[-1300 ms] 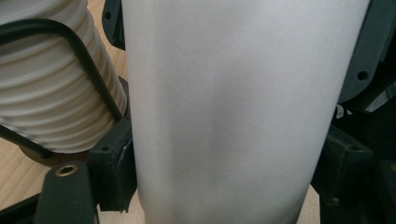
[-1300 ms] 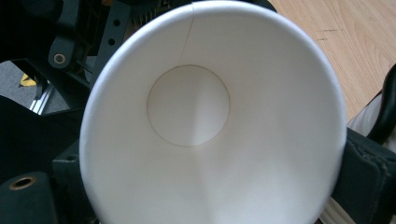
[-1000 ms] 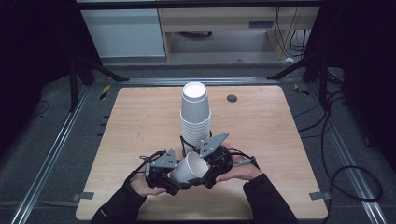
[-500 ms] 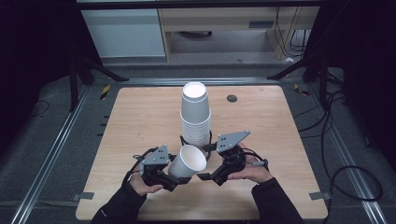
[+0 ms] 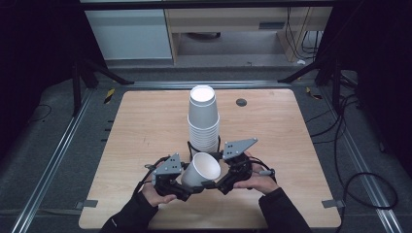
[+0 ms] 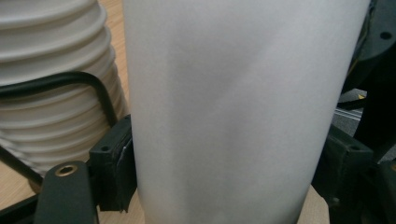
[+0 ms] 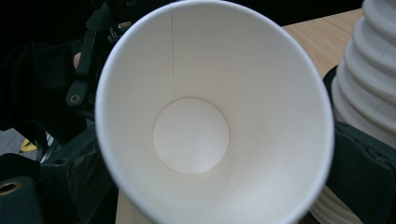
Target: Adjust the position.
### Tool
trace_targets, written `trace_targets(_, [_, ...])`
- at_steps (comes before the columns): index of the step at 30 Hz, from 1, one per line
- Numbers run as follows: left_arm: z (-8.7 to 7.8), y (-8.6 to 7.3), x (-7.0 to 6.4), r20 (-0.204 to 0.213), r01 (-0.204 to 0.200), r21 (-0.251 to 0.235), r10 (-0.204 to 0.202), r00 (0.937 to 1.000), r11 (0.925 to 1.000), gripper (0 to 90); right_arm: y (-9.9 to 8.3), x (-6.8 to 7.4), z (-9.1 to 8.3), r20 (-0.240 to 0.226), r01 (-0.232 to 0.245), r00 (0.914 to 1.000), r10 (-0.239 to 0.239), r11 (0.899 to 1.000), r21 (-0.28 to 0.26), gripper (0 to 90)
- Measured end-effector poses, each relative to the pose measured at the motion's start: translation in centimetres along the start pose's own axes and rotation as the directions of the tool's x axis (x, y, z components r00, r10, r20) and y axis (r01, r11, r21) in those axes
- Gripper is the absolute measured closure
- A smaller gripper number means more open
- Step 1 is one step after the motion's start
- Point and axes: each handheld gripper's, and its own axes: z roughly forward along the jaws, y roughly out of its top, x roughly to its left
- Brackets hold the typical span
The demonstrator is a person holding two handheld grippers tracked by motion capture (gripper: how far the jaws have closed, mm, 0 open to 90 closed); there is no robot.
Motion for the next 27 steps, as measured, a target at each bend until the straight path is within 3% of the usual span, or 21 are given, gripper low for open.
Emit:
trace_targets(10, [0.47,0.03,-0.38,0.006,-0.013,0.008,0.013,0.9999,0.9999,21.2,-0.07,-0.01,1.09,-0.022,-0.011,0.9997,0.012,1.0,0.02,7.5])
trace_targets(27, [0.45,0.14,-0.42,0.007,-0.023,0.011,0.023,0.9997,0.9997,20.5,-0.16,-0.07,0.81,-0.037,-0.029,0.9989,0.03,0.999,0.023,11.1])
